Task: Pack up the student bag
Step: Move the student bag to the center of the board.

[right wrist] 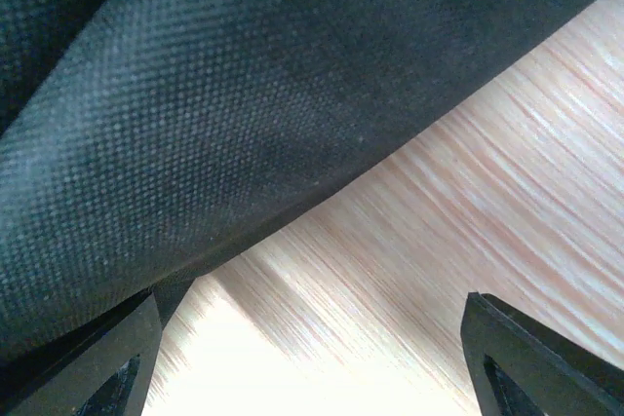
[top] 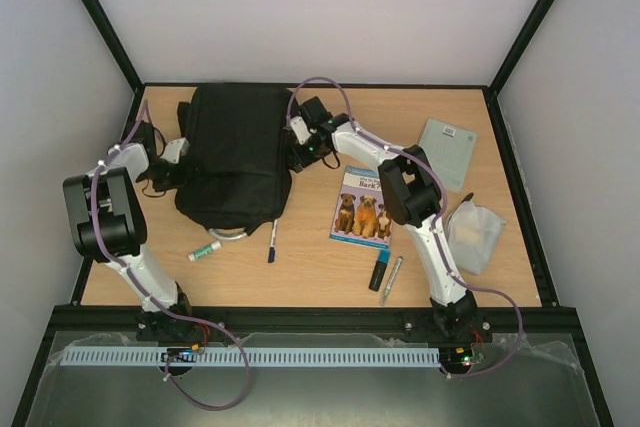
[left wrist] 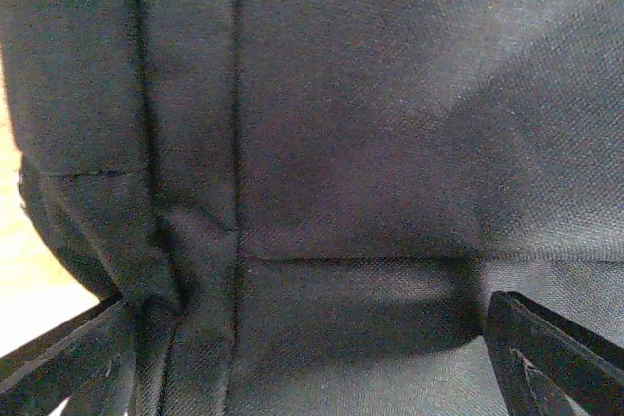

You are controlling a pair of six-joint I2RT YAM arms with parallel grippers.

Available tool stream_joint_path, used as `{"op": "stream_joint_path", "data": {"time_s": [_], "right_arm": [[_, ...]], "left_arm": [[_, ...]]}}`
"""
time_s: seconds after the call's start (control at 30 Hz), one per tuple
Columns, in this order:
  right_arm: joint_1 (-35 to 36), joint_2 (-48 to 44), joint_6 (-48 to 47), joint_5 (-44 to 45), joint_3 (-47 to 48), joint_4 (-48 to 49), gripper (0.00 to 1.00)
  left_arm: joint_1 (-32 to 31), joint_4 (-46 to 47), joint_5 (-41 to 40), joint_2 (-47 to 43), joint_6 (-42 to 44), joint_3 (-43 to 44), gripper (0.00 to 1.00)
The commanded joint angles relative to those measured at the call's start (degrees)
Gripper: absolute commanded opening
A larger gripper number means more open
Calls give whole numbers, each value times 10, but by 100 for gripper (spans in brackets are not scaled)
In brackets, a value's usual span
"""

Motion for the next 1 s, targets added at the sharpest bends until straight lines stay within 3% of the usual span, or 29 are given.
{"op": "stream_joint_path", "data": {"time_s": [0.0, 0.3, 0.7, 0.8, 0.97], "right_arm": [[39, 26, -4, -25, 38, 32, 86], [30, -21, -46, 12, 46, -7, 93], [27, -230, -109, -30, -138, -73, 96], [26, -268, -116, -30, -172, -80, 95], [2, -309, -138, -8, -198, -86, 95]], "left_arm": [[-11, -83, 63, -23, 18, -12, 97], [-11, -126, 93, -35, 59, -22, 95], [65, -202, 84, -60, 120, 86, 94], [28, -240, 121, -114, 164, 107, 90], [-120, -241, 92, -198, 183, 79, 82]]}}
